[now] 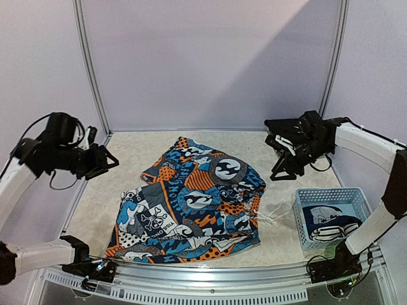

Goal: Fold and stack the mixed laundry pile
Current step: Smooth out the flattened shorts at the center of the board.

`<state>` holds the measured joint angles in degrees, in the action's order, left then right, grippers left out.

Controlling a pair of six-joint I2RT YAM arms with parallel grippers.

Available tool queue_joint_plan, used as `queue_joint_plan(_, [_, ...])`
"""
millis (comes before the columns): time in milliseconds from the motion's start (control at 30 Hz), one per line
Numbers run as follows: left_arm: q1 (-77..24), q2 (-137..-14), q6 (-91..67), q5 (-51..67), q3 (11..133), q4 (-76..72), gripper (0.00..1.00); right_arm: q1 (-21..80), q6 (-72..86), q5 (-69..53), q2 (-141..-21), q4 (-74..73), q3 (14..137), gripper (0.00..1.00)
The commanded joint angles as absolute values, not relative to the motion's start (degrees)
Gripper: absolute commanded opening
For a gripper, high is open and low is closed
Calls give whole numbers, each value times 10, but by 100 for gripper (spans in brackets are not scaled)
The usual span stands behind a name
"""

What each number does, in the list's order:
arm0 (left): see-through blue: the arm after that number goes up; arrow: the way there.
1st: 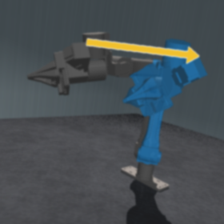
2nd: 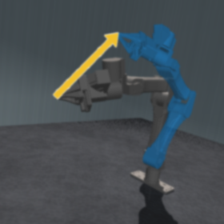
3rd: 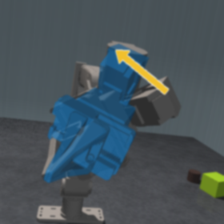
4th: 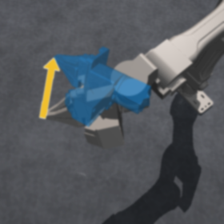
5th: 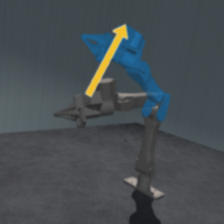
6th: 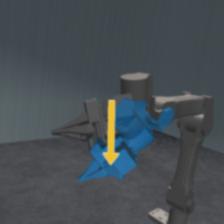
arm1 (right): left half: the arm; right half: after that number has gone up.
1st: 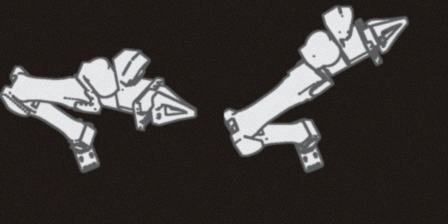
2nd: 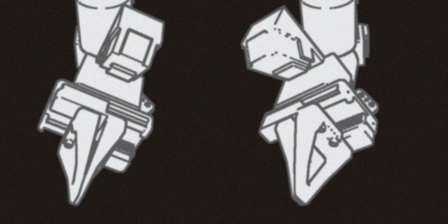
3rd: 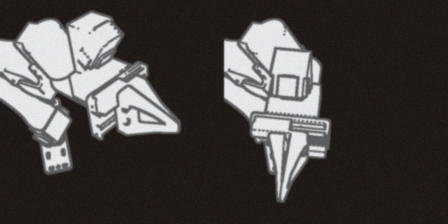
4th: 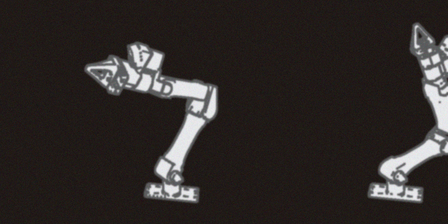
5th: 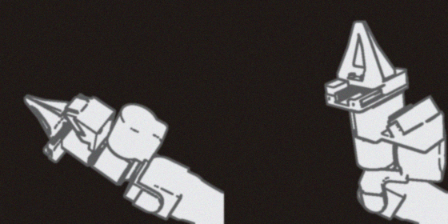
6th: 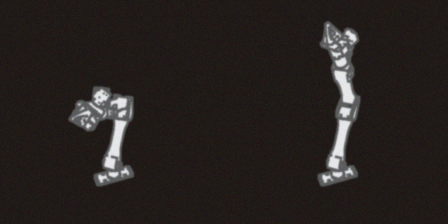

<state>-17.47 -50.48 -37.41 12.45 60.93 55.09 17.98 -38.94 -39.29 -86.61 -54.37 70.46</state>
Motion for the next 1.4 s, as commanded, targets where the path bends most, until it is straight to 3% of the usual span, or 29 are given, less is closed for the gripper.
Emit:
queue_joint_plan(0, [-180, -658, -259, 68, 660, 479, 53, 185, -193, -327, -969, -449, 776, 51])
queue_joint_plan(233, [-220, -787, -248, 154, 717, 389, 54, 185, -68, -279, -1134, -503, 903, 72])
queue_joint_plan(433, [-357, -828, -221, 215, 711, 354, 55, 186, -62, -273, -1222, -521, 947, 77])
queue_joint_plan(733, [-610, -955, -95, 120, 754, 288, 62, 188, -92, -280, -1261, -587, 966, 67])
queue_joint_plan(933, [-716, -1120, -2, 6, 882, 309, 65, 188, -129, -294, -1290, -621, 988, 32])
queue_joint_plan(1100, [-746, -1210, 46, -21, 969, 339, 65, 187, -147, -305, -1303, -624, 1007, 18])
queue_joint_plan(1367, [-758, -1284, 47, -54, 1049, 405, 66, 187, -176, -319, -1313, -626, 1017, 15])
